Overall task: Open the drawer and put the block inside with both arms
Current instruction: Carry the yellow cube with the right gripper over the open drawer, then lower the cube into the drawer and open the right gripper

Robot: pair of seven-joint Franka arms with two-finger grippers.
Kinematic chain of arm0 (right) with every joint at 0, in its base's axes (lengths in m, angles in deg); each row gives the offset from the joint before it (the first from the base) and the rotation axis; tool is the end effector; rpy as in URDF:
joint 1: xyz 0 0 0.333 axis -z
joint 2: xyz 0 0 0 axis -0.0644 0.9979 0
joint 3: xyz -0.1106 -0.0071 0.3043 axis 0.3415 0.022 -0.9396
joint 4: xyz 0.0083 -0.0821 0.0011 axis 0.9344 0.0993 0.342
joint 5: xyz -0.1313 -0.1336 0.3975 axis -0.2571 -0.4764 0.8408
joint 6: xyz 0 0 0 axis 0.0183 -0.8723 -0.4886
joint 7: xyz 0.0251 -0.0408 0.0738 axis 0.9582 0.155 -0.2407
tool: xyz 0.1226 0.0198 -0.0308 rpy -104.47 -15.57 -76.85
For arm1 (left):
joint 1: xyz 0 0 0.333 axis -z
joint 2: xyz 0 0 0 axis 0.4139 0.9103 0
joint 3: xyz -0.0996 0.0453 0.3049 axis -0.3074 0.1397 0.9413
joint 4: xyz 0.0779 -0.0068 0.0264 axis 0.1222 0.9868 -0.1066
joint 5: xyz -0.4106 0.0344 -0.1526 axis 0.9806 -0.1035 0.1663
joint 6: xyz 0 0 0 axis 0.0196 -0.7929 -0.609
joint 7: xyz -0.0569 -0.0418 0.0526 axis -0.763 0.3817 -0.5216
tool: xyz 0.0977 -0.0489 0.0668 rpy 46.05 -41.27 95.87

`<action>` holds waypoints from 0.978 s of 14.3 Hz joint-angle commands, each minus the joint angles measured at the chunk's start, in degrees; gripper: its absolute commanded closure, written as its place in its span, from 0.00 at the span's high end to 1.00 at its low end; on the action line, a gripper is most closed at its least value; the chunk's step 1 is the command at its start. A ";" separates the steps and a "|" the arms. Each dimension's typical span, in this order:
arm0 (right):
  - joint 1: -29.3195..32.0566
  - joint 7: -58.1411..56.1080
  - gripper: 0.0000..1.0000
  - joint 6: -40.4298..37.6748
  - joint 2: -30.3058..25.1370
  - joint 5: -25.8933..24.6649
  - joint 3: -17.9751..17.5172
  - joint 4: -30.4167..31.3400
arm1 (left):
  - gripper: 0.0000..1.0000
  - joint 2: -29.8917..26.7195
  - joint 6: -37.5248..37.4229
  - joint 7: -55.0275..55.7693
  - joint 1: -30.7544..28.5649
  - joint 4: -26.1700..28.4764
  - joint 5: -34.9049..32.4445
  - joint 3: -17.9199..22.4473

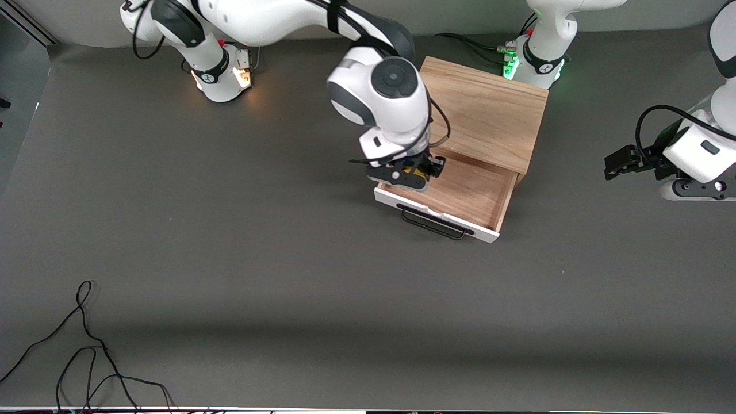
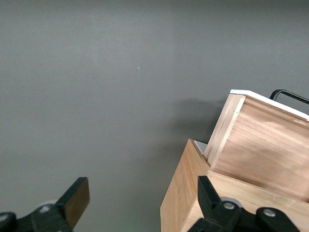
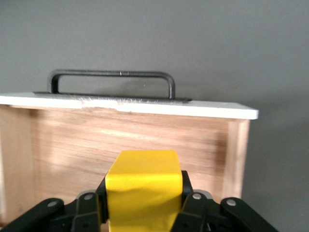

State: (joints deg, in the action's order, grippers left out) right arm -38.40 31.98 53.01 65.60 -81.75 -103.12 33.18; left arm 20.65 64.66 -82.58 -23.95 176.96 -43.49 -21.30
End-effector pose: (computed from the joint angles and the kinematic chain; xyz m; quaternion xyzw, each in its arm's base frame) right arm 0.5075 0.6519 0.3545 -0.9794 0.1872 0.0202 0.0732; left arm 0.6053 -0.0375 0.5515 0.9995 -0.0086 -0.0298 0.0064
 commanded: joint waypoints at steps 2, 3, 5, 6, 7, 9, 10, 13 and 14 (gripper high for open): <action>-2.03 1.64 0.36 3.18 3.89 -1.59 0.40 -2.25 | 1.00 0.05 -0.86 -1.09 0.99 -0.94 -0.24 0.70; -2.20 1.90 0.36 3.89 4.34 -1.59 0.40 -2.07 | 1.00 0.14 -0.77 -1.09 1.00 -0.94 -0.24 0.70; -2.47 3.48 0.36 4.86 5.30 -1.59 0.40 -1.89 | 1.00 0.05 -0.86 -1.09 0.91 -0.85 -0.68 0.70; -2.64 3.57 0.39 4.86 5.83 -1.59 0.40 -1.89 | 1.00 0.05 -0.86 -1.18 0.99 -0.94 -0.94 0.61; -3.08 3.66 0.42 4.95 6.44 -1.59 0.40 -1.89 | 1.00 -0.04 -0.94 -2.05 1.08 -0.85 -1.55 0.52; -3.52 3.75 0.42 5.39 6.80 -1.59 0.40 -1.81 | 1.00 -0.13 -0.95 -2.24 1.08 -0.85 -2.00 0.43; -3.52 3.92 0.42 5.39 6.89 -1.59 0.40 -1.80 | 1.00 -0.13 -0.95 -2.24 1.08 -0.85 -2.00 0.43; -4.48 5.95 0.54 5.48 7.42 -2.29 0.40 -1.80 | 1.00 0.22 -0.95 -2.41 1.00 -1.03 -2.08 0.43; -4.58 6.21 0.81 5.48 7.42 -2.91 0.40 -1.80 | 1.00 0.31 -0.95 -2.41 1.00 -1.03 -2.00 0.43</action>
State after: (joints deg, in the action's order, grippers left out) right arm -41.49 35.49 58.35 72.12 -82.40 -103.10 33.19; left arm 20.65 64.62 -84.01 -23.74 176.95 -44.43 -21.36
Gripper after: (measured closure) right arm 0.445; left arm 0.000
